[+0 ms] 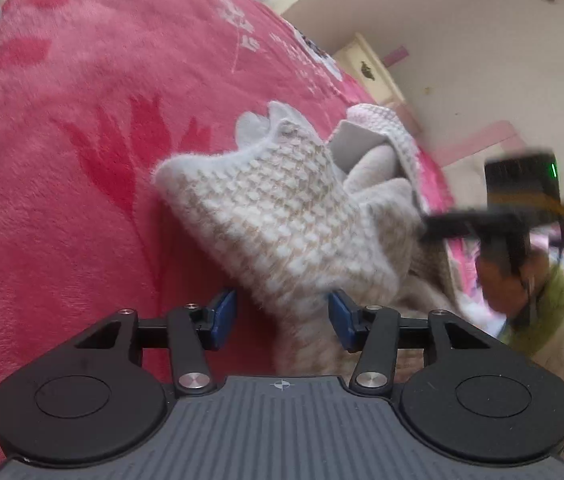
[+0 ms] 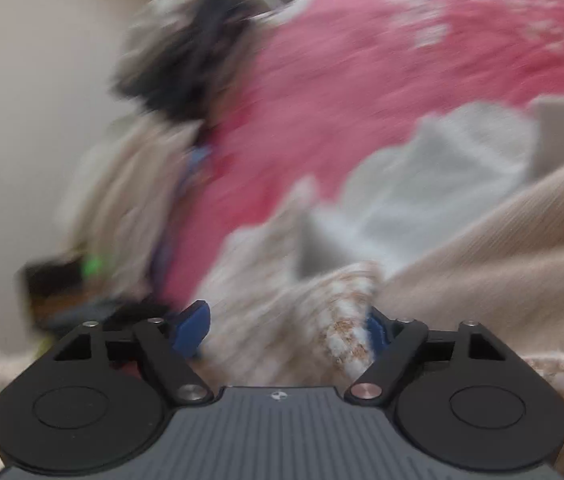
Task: Fold clothes
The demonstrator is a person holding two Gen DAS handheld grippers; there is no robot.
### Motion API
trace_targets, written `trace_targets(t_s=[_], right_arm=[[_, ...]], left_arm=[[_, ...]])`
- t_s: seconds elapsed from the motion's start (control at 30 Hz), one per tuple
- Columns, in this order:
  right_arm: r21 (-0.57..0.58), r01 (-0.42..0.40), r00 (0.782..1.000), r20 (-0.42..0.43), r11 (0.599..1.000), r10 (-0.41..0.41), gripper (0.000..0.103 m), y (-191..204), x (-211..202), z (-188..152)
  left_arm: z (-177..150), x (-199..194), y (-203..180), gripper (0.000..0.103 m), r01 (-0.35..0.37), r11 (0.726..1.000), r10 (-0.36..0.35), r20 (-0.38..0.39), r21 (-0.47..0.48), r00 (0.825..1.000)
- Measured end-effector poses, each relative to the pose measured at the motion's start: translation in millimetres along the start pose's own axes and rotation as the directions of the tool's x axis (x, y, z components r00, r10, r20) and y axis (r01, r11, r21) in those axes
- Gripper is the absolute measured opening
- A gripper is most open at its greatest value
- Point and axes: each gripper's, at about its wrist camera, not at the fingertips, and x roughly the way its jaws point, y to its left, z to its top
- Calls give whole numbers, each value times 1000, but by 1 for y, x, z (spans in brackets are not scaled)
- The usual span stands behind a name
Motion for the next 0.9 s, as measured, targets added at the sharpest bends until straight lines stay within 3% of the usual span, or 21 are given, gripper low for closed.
trace_targets(t_s=[0.07,0.2,0.3,0.37,0.43,0.5,0.53,0.63,0.77,0.9], right_arm=[[-23,-48,998,-28,999,48,79,13,3,-23],[-104,5,999,-31,995,-8,80,51,21,-71],[-239,36,998,-36,970,-46,80,91,49,-102],[-384,80,991,-65,920,-113,80,121,72,-126],[-522,120,977,-88,844,-194,80,144,90,-151],[-590,155,965,-81,793,-249,80,153,98,-167],[-584,167,964,-72,794,-256,79,151,94,-168],[-501,186,965,-66,845,-252,77,134,62,-152],[-455,232,964,-8,860,-264,82,120,-17,-111],[-423,302,953,133,855,-271,90,106,-82,-41]], left_arm=[[2,3,4,53,41,999,-41,-20,-23,999],[1,8,-4,62,62,998,-63,-41,-5,997],[1,11,-13,66,49,999,-49,-33,19,998],[1,14,-17,67,37,999,-35,-37,31,999],[-1,19,-21,67,15,998,-13,-42,63,999],[-3,27,-24,62,-26,996,30,-48,86,998],[-3,33,-22,50,-47,996,52,-60,80,997],[0,40,-21,40,-67,995,71,-63,71,995],[-6,33,-26,38,-56,991,63,-60,119,996],[-16,28,-29,50,-41,983,58,-93,178,994]])
